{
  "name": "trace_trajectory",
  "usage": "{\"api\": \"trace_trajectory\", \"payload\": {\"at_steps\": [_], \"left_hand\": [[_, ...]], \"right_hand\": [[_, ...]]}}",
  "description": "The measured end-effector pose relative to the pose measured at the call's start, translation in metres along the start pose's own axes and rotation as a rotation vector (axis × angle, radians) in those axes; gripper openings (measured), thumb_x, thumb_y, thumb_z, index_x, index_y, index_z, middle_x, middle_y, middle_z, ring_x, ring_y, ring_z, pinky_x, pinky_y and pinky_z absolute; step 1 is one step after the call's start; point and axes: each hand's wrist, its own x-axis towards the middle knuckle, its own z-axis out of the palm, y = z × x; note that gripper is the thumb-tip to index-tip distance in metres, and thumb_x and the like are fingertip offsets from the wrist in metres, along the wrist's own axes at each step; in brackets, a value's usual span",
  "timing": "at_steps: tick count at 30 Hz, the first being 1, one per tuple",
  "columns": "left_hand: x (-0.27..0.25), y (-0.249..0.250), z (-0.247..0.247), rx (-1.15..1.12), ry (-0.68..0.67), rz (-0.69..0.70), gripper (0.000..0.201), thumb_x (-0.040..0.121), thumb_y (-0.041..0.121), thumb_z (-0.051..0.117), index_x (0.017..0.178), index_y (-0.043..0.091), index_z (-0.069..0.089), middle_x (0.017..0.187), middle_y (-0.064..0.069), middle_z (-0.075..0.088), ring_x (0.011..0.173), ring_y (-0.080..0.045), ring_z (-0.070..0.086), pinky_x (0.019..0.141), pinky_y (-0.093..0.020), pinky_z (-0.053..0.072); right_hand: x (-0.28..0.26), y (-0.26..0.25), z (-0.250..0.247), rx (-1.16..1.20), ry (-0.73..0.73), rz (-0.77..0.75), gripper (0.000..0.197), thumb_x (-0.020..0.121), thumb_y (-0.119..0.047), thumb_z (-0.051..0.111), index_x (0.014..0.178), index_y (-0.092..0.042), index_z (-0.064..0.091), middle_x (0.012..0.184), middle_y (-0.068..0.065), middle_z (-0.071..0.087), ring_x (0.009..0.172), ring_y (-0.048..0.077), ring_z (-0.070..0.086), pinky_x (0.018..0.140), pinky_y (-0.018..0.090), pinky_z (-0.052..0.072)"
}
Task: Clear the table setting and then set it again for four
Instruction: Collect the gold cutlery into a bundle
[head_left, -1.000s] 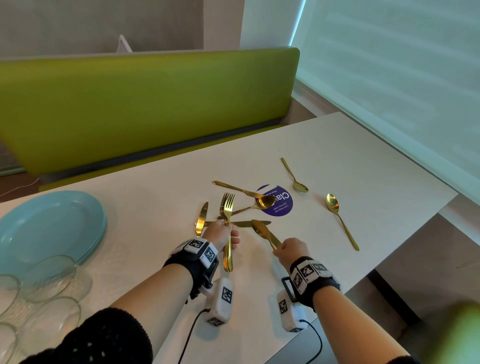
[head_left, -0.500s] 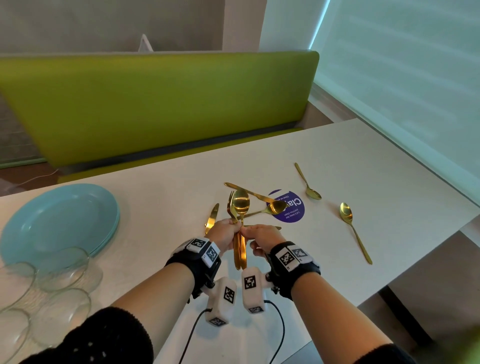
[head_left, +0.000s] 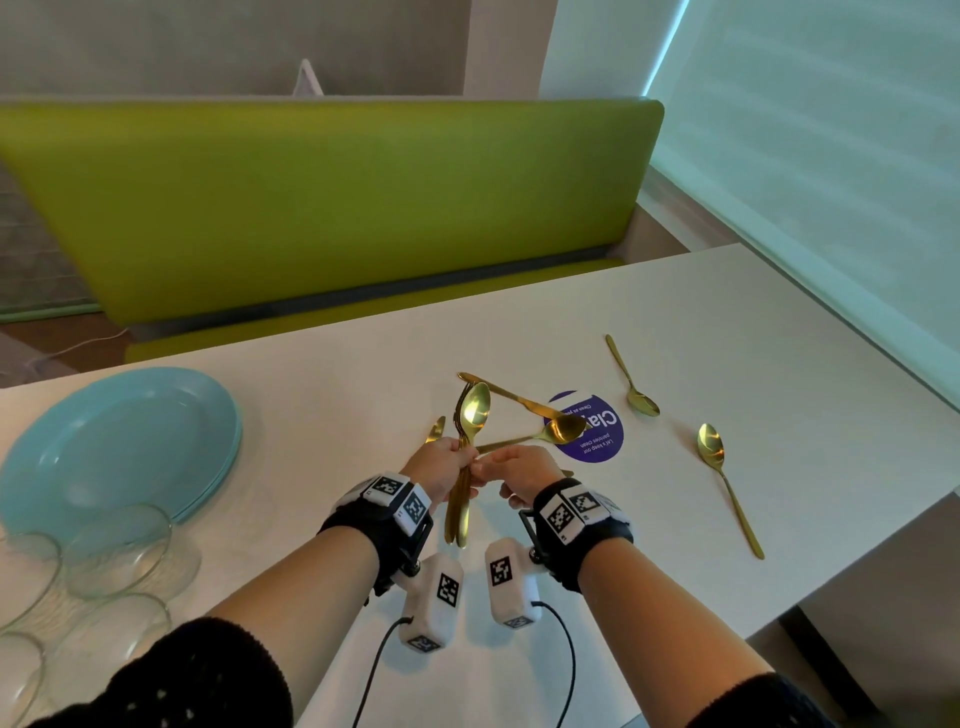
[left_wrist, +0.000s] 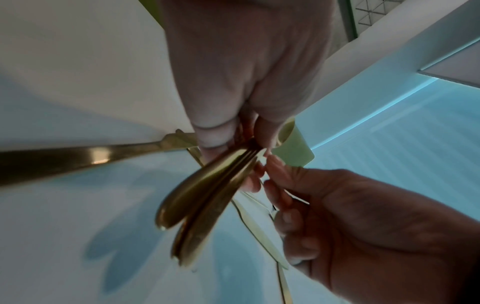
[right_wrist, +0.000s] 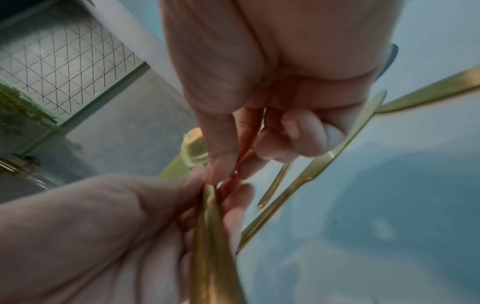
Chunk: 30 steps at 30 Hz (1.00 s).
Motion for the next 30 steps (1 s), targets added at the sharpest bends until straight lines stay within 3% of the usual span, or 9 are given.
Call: {"api": "trace_trajectory", "payload": {"at_steps": [5, 7, 10, 13, 18, 22, 24, 26, 30], "left_hand": [[0.01, 0.002, -0.016, -0.057, 0.112, 0.002, 0.015, 0.098, 0.011, 0.044, 0.088, 0.007, 0.053, 0.074, -0.007, 0.06, 0.064, -0.02, 0.059, 0.061, -0.032, 0.051], [0.013, 0.001, -0.023, -0.08, 0.124, -0.008, 0.015, 0.098, 0.013, 0.044, 0.087, 0.007, 0.054, 0.073, -0.007, 0.06, 0.065, -0.021, 0.059, 0.063, -0.032, 0.051], [0.017, 0.001, -0.03, -0.134, 0.126, -0.021, 0.015, 0.099, 0.014, 0.044, 0.089, 0.007, 0.053, 0.075, -0.007, 0.059, 0.065, -0.021, 0.058, 0.062, -0.032, 0.05], [0.018, 0.004, -0.036, -0.171, 0.141, -0.024, 0.015, 0.099, 0.011, 0.042, 0.089, 0.005, 0.052, 0.077, -0.009, 0.057, 0.063, -0.02, 0.057, 0.062, -0.032, 0.049], [0.022, 0.004, -0.043, -0.164, 0.163, -0.03, 0.014, 0.098, 0.013, 0.044, 0.09, 0.007, 0.053, 0.074, -0.006, 0.058, 0.064, -0.019, 0.055, 0.06, -0.03, 0.049], [0.024, 0.004, -0.043, -0.154, 0.177, -0.045, 0.016, 0.098, 0.012, 0.045, 0.083, 0.01, 0.052, 0.074, -0.006, 0.058, 0.063, -0.018, 0.056, 0.058, -0.029, 0.049], [0.024, 0.007, -0.042, -0.134, 0.182, -0.047, 0.017, 0.098, 0.012, 0.045, 0.082, 0.01, 0.052, 0.074, -0.006, 0.058, 0.063, -0.018, 0.056, 0.057, -0.029, 0.049], [0.023, 0.009, -0.038, -0.1, 0.178, -0.048, 0.017, 0.098, 0.012, 0.046, 0.082, 0.011, 0.052, 0.075, -0.006, 0.059, 0.064, -0.017, 0.057, 0.06, -0.029, 0.051], [0.021, 0.012, -0.026, -0.075, 0.162, -0.035, 0.013, 0.098, 0.011, 0.045, 0.087, 0.008, 0.052, 0.077, -0.006, 0.06, 0.063, -0.017, 0.057, 0.06, -0.028, 0.05]], "right_hand": [[0.02, -0.013, -0.02, 0.076, 0.091, 0.114, 0.039, 0.089, -0.015, 0.061, 0.126, -0.003, 0.056, 0.096, 0.002, 0.058, 0.069, 0.007, 0.053, 0.045, 0.009, 0.047], [0.033, -0.013, -0.027, 0.164, 0.199, 0.195, 0.038, 0.093, -0.014, 0.054, 0.13, -0.006, 0.051, 0.116, 0.007, 0.06, 0.086, 0.014, 0.061, 0.065, 0.015, 0.054], [0.057, 0.001, -0.025, -0.311, 0.2, 0.082, 0.034, 0.096, -0.02, 0.045, 0.129, -0.012, 0.047, 0.123, 0.007, 0.06, 0.109, 0.024, 0.059, 0.091, 0.031, 0.05], [0.063, -0.013, -0.028, -0.095, 0.199, 0.134, 0.039, 0.096, -0.017, 0.047, 0.134, -0.007, 0.046, 0.13, 0.011, 0.054, 0.115, 0.027, 0.056, 0.068, 0.022, 0.049], [0.059, -0.013, -0.026, -0.146, 0.223, 0.161, 0.023, 0.092, -0.021, 0.048, 0.109, -0.013, 0.06, 0.08, -0.001, 0.053, 0.074, 0.018, 0.052, 0.062, 0.023, 0.044], [0.062, -0.011, -0.032, 0.043, 0.155, 0.206, 0.032, 0.093, -0.011, 0.05, 0.125, -0.006, 0.053, 0.086, 0.0, 0.052, 0.063, 0.009, 0.043, 0.033, 0.012, 0.042], [0.059, -0.018, -0.035, 0.084, 0.224, 0.257, 0.009, 0.092, -0.014, 0.054, 0.095, -0.008, 0.059, 0.074, -0.003, 0.05, 0.063, 0.011, 0.048, 0.042, 0.017, 0.047], [0.058, -0.019, -0.036, -0.009, 0.34, 0.244, 0.026, 0.09, -0.024, 0.058, 0.068, -0.011, 0.058, 0.066, -0.003, 0.056, 0.069, 0.017, 0.055, 0.062, 0.027, 0.046], [0.044, -0.031, -0.038, 0.083, 0.239, 0.075, 0.025, 0.087, -0.029, 0.063, 0.068, -0.013, 0.06, 0.069, -0.002, 0.061, 0.057, 0.013, 0.049, 0.057, 0.026, 0.044]]}}
